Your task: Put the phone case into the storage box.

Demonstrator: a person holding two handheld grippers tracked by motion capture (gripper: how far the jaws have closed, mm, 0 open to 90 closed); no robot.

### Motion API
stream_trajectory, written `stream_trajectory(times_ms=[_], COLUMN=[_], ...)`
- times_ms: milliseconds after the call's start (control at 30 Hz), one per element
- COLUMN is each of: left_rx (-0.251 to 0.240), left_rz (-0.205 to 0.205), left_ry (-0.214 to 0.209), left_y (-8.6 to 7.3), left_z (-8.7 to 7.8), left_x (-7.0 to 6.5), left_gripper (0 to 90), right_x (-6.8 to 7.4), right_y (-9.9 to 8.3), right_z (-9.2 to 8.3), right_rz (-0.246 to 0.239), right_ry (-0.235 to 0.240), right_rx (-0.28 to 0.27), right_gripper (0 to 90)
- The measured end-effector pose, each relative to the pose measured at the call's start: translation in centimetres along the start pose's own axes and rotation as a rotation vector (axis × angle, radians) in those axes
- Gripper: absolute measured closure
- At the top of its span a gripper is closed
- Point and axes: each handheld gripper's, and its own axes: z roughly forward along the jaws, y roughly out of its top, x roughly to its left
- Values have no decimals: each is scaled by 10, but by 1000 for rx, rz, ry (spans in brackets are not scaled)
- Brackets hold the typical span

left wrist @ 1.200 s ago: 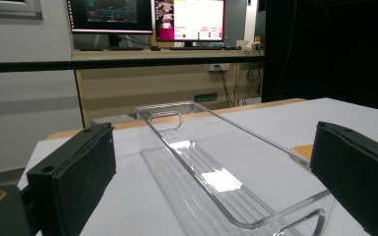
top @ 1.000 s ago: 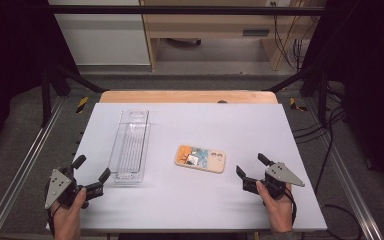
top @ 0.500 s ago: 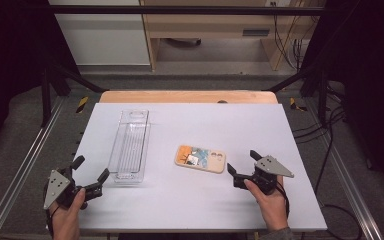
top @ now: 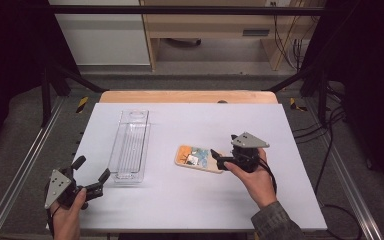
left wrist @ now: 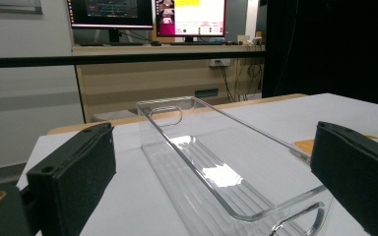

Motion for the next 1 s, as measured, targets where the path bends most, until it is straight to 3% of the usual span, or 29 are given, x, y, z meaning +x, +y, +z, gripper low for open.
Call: stream_trajectory(times_ms=[200, 533, 667, 1000], left_rx=[-3, -6, -7, -5], left_rz=[-7, -11, -13, -9], left_ry=[3, 2, 1, -1], left_y=[0, 0, 0, 0], left_z=[0, 0, 0, 1], left_x=[1, 1, 1, 0], left_gripper=[30, 31, 32, 32], right_x=[-4, -9, -9, -9], right_y=[15, 24, 27, 20], right_z=[15, 44, 59, 89], right_rz=[-8, -2, -13, -18], right_ry=[5, 14, 27, 42], right_rx=[35, 110, 147, 190], right_gripper=[169, 420, 560, 778])
